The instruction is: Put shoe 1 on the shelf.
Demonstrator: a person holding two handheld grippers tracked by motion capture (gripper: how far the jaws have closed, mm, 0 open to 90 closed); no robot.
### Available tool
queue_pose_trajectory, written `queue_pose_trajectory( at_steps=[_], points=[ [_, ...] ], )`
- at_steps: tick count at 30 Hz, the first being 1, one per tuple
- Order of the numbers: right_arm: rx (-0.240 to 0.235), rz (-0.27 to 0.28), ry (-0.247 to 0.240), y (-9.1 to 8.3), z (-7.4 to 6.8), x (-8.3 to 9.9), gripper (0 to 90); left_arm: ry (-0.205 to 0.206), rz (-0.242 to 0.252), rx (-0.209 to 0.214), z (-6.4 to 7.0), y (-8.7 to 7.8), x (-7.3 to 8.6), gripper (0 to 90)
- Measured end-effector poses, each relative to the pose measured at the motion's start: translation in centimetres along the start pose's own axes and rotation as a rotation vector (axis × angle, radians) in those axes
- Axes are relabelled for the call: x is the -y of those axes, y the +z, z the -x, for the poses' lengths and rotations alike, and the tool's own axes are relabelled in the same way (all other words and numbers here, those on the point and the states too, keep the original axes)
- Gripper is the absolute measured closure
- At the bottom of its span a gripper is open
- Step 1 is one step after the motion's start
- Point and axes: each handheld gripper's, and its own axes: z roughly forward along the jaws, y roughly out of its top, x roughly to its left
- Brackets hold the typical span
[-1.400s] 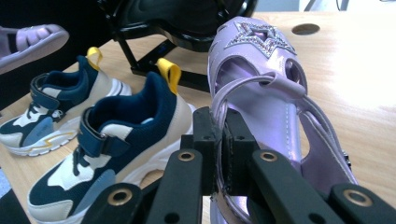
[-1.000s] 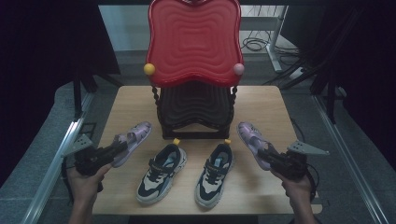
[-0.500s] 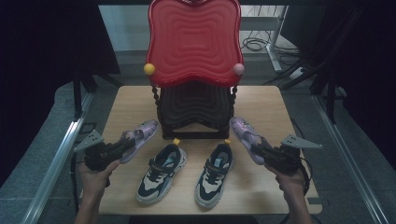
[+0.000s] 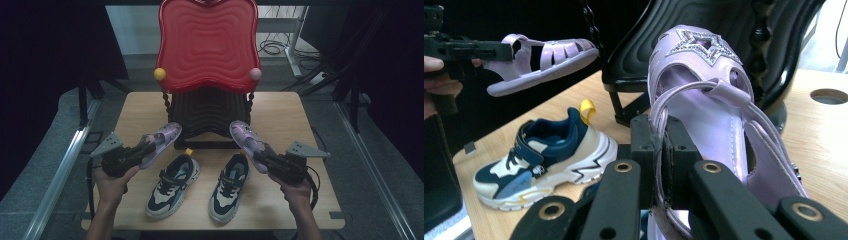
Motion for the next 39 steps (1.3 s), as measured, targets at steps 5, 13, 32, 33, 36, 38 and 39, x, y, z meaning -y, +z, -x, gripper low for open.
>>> queue_pose_trajectory(
  at_steps=[5,13,32,33,36,38,39],
  points=[
    [0.004,0.02,-0.003,0.3,-0.9,-0.2,85.7,-0.001,0.019,0.012,0.1,0.4,-0.4,85.6],
    [0.011,0.024,0.011,1.3,-0.9,-0.2,85.6,-0.02,0.046,0.031,-0.6,0.7,-0.9,85.5],
    [0.028,0.037,-0.005,3.9,-1.4,-1.5,85.5,-0.04,0.082,0.042,-0.4,2.5,-1.6,85.1],
    [0.026,0.039,-0.003,4.1,-1.4,-1.6,85.6,-0.04,0.084,0.044,-0.4,2.6,-1.7,85.1],
    [0.021,0.048,0.0,4.6,-1.4,-1.9,85.5,-0.038,0.083,0.046,-0.3,3.2,-2.0,85.2],
    [0.022,0.051,0.0,4.9,-1.3,-2.1,85.6,-0.035,0.084,0.047,-0.2,3.6,-2.1,85.2],
    [0.027,0.055,-0.002,5.0,-1.3,-2.2,85.5,-0.035,0.085,0.05,-0.1,3.8,-2.2,85.2]
  ],
)
